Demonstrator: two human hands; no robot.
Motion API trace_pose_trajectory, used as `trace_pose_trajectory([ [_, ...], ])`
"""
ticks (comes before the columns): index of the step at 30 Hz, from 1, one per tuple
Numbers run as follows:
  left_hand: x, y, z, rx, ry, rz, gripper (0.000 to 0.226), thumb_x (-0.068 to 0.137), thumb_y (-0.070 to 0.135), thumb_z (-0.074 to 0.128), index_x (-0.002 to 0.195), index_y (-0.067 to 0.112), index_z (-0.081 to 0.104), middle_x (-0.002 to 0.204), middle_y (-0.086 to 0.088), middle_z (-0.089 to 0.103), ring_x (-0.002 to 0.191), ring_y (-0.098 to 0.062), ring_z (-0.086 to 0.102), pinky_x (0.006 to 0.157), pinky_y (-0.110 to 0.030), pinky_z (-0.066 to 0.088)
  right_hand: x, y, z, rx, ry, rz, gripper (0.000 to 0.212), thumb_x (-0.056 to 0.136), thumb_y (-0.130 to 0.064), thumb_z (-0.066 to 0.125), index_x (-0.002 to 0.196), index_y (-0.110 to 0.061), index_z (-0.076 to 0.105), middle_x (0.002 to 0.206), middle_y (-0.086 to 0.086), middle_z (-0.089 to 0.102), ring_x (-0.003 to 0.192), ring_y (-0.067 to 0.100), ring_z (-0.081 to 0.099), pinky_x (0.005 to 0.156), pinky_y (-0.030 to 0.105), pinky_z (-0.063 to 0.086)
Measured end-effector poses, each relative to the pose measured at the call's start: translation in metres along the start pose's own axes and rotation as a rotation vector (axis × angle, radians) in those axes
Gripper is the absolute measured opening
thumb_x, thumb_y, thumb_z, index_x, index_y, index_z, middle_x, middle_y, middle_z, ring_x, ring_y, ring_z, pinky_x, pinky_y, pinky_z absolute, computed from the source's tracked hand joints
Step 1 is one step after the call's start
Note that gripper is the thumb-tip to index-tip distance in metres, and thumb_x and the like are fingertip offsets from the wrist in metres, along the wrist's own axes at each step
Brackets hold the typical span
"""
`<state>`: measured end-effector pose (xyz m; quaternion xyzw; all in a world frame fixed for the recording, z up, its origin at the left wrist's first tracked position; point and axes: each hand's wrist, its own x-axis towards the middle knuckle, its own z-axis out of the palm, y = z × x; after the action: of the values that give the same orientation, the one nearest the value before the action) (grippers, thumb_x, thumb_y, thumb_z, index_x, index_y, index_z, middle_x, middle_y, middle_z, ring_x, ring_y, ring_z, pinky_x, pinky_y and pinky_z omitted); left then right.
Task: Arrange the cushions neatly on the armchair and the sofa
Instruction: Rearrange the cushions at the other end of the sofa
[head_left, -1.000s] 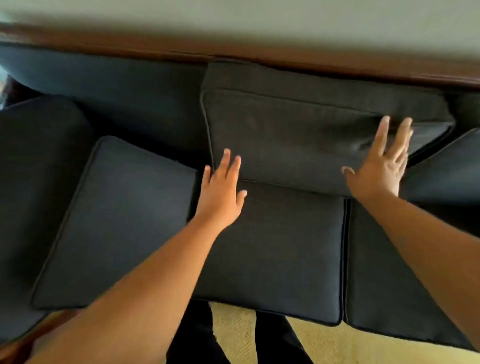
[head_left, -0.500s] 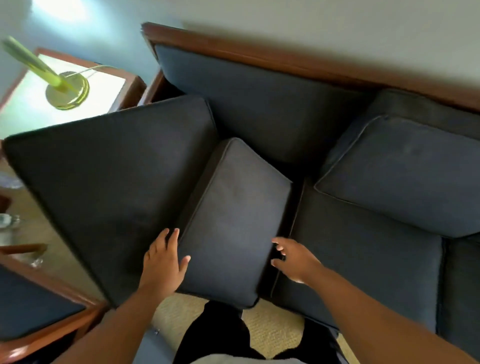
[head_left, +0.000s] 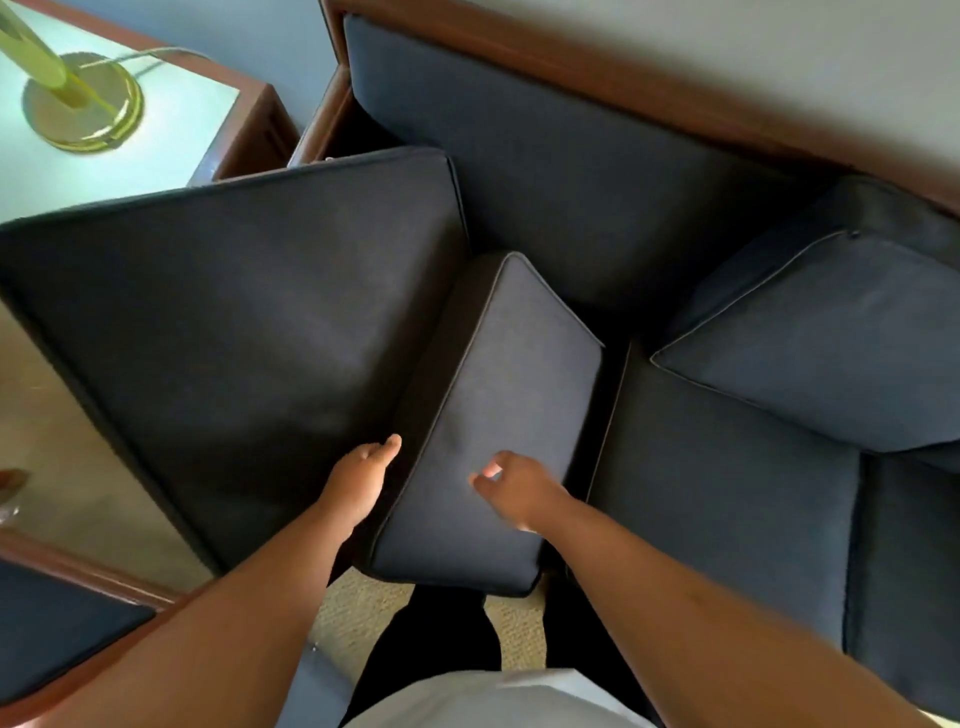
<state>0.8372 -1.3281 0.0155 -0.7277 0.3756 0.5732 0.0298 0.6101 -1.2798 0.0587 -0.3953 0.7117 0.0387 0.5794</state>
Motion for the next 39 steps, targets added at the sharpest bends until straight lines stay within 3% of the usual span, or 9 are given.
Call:
trace_pose_trajectory([
  [5,-0.015,0.011,0.014,-0.108,-0.158,-0.075,0.057,0.098,0.057,0.052,0.095,0.004,0.073,0.096,-0.011,0.071,0.089,-0.026,0.066,0.097,-0.046,0.048,-0.011,-0.002,0.0,-0.087,0.043,0.055,0.068,0.091,-0.078,0.043,0.111,-0.015,0.062,0.104,0.004,0.066,0.089,0.02,0.062,0.078,0.036,0.05],
  [7,-0.029,0.013,0.037,-0.177,-0.3,-0.004,0.05,0.1,0.051,0.052,0.105,0.009,0.076,0.104,-0.005,0.076,0.099,-0.021,0.07,0.1,-0.039,0.05,-0.022,0.006,-0.007,-0.083,0.11,0.082,0.074,0.085,-0.084,0.043,0.108,-0.017,0.062,0.091,0.001,0.065,0.078,0.018,0.064,0.063,0.033,0.048],
  [11,-0.059,0.036,0.079,0.027,-0.466,0.233,0.043,0.104,0.047,0.047,0.105,0.015,0.075,0.104,-0.002,0.077,0.1,-0.016,0.072,0.096,-0.035,0.053,-0.047,0.049,-0.03,-0.024,0.223,0.136,0.061,0.093,-0.075,0.043,0.096,-0.016,0.06,0.09,-0.001,0.063,0.082,0.02,0.064,0.067,0.033,0.05],
  [15,-0.089,0.064,0.112,0.417,-0.393,0.435,0.045,0.105,0.045,0.043,0.076,0.013,0.056,0.071,0.004,0.059,0.066,-0.01,0.059,0.066,-0.024,0.048,-0.069,0.093,-0.054,0.077,0.238,0.13,0.049,0.104,-0.054,0.042,0.075,-0.015,0.045,0.075,0.001,0.052,0.068,0.017,0.052,0.067,0.034,0.041],
  [22,-0.176,0.112,0.202,0.395,-0.323,0.657,0.049,0.105,0.038,0.047,0.062,0.018,0.033,0.055,0.009,0.035,0.047,-0.006,0.032,0.05,-0.023,0.03,-0.139,0.168,-0.132,0.066,0.319,0.065,0.047,0.106,-0.047,0.043,0.07,-0.016,0.044,0.071,0.0,0.05,0.064,0.014,0.046,0.06,0.03,0.036],
  [28,-0.26,0.182,0.272,0.168,-0.259,0.836,0.051,0.103,0.033,0.05,0.059,0.017,0.029,0.051,0.008,0.03,0.049,-0.01,0.031,0.051,-0.03,0.029,-0.215,0.209,-0.225,0.055,0.57,-0.097,0.052,0.105,-0.05,0.043,0.069,-0.013,0.047,0.071,0.001,0.056,0.066,0.017,0.052,0.06,0.033,0.038],
  [34,-0.308,0.215,0.339,-0.062,-0.379,0.818,0.047,0.1,0.038,0.052,0.058,0.021,0.039,0.053,0.001,0.041,0.05,-0.015,0.039,0.05,-0.032,0.031,-0.278,0.241,-0.31,-0.104,0.596,-0.195,0.046,0.106,-0.048,0.043,0.077,-0.015,0.055,0.076,0.0,0.059,0.073,0.015,0.056,0.068,0.034,0.042],
  [37,-0.31,0.208,0.373,0.069,-0.375,0.792,0.047,0.104,0.032,0.052,0.062,0.013,0.043,0.052,0.006,0.053,0.047,-0.004,0.048,0.053,-0.024,0.039,-0.277,0.273,-0.32,-0.077,0.53,-0.093,0.036,0.106,-0.046,0.044,0.084,-0.02,0.056,0.086,-0.001,0.06,0.085,0.02,0.058,0.074,0.035,0.041],
  [39,-0.302,0.194,0.396,0.284,-0.381,0.778,0.047,0.104,0.037,0.049,0.063,0.014,0.052,0.061,0.002,0.063,0.054,-0.004,0.058,0.061,-0.029,0.048,-0.261,0.304,-0.3,-0.073,0.517,0.033,0.026,0.106,-0.041,0.045,0.107,-0.019,0.059,0.108,0.005,0.064,0.102,0.027,0.061,0.084,0.037,0.045],
])
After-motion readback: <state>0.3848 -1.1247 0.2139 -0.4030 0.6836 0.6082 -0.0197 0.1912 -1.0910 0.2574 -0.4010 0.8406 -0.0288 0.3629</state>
